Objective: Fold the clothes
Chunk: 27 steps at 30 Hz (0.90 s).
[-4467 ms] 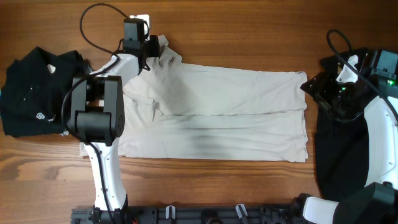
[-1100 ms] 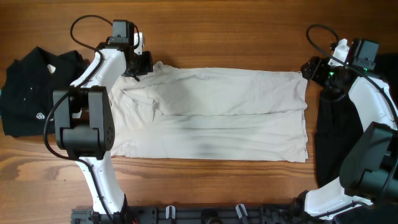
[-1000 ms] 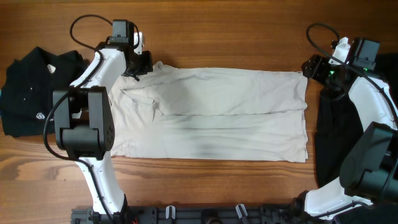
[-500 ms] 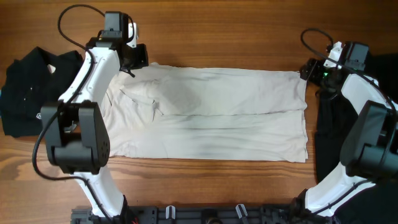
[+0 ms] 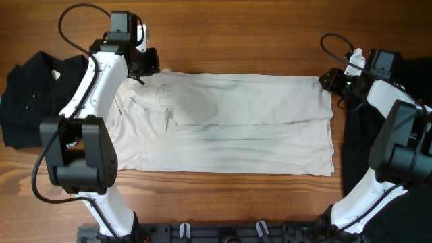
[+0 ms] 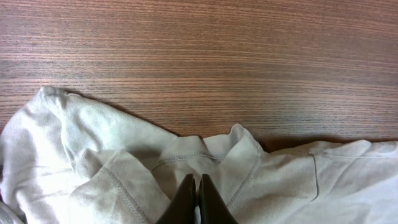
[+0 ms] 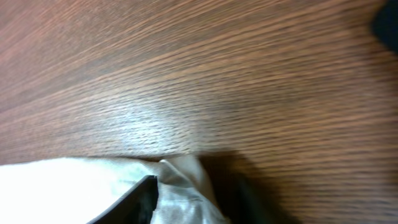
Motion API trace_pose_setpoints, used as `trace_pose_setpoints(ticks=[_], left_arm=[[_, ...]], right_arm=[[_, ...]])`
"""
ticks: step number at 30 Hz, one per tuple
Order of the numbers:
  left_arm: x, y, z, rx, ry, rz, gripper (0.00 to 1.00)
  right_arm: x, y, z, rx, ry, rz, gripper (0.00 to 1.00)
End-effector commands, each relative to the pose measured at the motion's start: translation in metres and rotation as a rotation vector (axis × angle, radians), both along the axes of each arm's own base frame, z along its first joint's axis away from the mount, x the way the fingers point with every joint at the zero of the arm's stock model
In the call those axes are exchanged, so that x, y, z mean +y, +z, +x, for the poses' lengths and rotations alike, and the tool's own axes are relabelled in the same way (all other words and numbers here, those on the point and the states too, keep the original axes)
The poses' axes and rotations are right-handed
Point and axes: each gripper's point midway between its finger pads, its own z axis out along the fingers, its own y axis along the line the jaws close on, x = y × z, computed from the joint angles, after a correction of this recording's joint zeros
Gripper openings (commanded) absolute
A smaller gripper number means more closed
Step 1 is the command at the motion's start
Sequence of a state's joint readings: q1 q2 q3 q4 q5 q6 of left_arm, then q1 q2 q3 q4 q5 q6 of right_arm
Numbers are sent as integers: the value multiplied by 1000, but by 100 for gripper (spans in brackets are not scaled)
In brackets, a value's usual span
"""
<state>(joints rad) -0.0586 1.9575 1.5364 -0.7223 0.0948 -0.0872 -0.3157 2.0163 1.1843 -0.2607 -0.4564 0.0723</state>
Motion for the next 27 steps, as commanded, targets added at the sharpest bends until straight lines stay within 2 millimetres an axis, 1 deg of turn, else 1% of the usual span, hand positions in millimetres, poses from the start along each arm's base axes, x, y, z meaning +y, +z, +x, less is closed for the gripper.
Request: trace_pose_setpoints(ticks=[1,2,3,5,6,8,10,11,13,14,15,17,18,21,23,25,27], left_arm=[[4,18,6,-47,8,8,4],[4,18,6,-49,8,8,4],[5,18,7,-50,11,14,4],[9,19,7,-53,21,35,4],[11,20,5,-51,25,46,4],[11,23,3,-50,25,45,4],[11,28,0,-51,26,46,4],[13,31,-1,-53,31,55,4],[15,37,-3,-63,36,64,4],[17,42,-4,-71,41,75,4],[19,44,-6,-69,46,85,4],[19,44,-13,-42,44,86,4],[20,41,-19,-19,44,88,4],[22,28,-51,124,39,98,4],[23,25,-65,182,61,93,4],[23,21,-79,244,88,85,4],[18,14,-96,314,109,51,4]], right_arm=[[5,-11,-3,19,4,32,23],[2,-10,0,13,-7,19,15],[0,-6,2,5,-11,16,10],[-3,6,5,4,-54,38,6],[-4,16,4,10,-83,54,4],[-4,36,3,-10,-98,64,5],[-4,59,1,-45,-90,49,5],[-4,75,-2,-70,-81,31,4],[-5,94,-6,-92,-85,9,4],[-6,99,-9,-90,-93,-4,5],[-7,101,-17,-66,-104,-12,4],[-7,93,-30,5,-121,-17,4],[-8,83,-43,79,-155,-17,4],[-7,72,-64,177,-164,-18,4],[-5,69,-74,225,-188,4,4],[0,64,-88,290,-185,19,4],[-1,58,-109,386,-202,-6,4]])
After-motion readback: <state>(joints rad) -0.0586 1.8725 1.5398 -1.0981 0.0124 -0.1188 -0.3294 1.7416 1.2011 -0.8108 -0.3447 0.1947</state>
